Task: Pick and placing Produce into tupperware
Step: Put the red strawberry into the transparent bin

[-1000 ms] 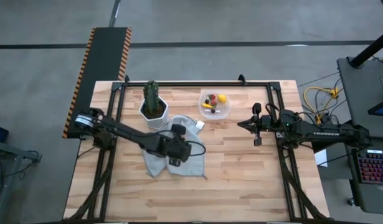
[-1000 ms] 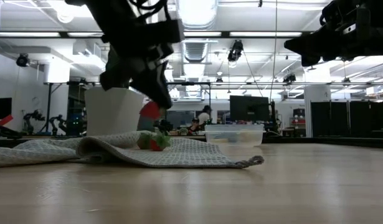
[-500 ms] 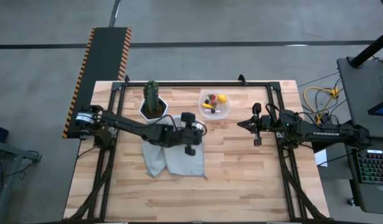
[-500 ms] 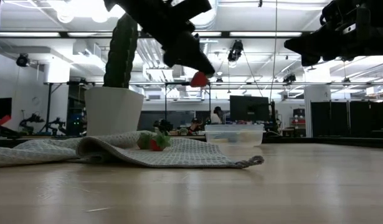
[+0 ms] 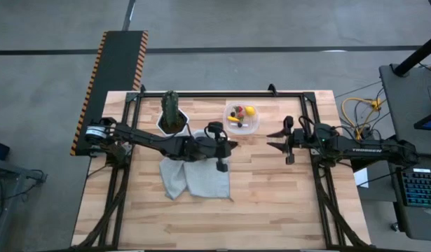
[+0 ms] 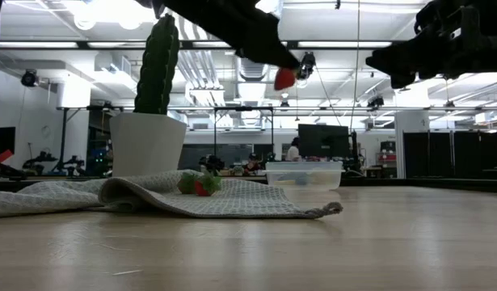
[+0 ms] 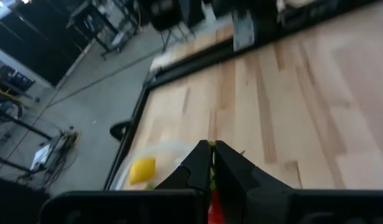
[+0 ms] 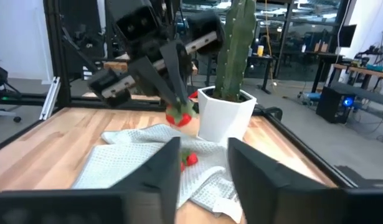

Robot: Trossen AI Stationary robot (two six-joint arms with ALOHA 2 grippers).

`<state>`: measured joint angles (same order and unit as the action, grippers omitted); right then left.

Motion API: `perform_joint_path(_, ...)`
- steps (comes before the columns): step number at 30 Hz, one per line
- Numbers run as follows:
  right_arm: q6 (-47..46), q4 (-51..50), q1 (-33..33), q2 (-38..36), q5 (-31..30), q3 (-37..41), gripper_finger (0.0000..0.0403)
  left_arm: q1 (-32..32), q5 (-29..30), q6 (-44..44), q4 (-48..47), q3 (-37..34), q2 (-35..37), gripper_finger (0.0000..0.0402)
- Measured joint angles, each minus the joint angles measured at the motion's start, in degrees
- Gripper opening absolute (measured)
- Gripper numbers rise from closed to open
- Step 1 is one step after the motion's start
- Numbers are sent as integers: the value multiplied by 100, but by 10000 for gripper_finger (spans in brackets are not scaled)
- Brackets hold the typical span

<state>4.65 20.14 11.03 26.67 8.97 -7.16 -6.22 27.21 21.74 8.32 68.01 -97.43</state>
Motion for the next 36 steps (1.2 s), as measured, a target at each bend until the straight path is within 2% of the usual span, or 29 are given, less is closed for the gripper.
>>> perform_joint_path(4,-175,193,0,217,2,0,179,4,-200,14,549,-7,-1,0)
perform_joint_path(7,-297,700,0,448,2,0,222,22,-364,32,957,-9,1,0)
perform_joint_path(12,-512,1587,0,953,2,0,266,29,-570,129,1600,-18,1,0)
perform_joint_path(17,-593,2228,0,1617,2,0,268,79,-1056,168,2221,-87,1,0)
perform_joint_path(22,-705,3307,-1,2326,174,-13,257,152,-1154,151,2294,-90,1,0)
perform_joint_path(28,-809,3327,-41,3172,324,-536,257,184,-1277,135,2455,-92,0,0)
perform_joint_path(36,-758,3214,-101,4270,545,-1342,290,195,-1280,140,2428,-143,1,0)
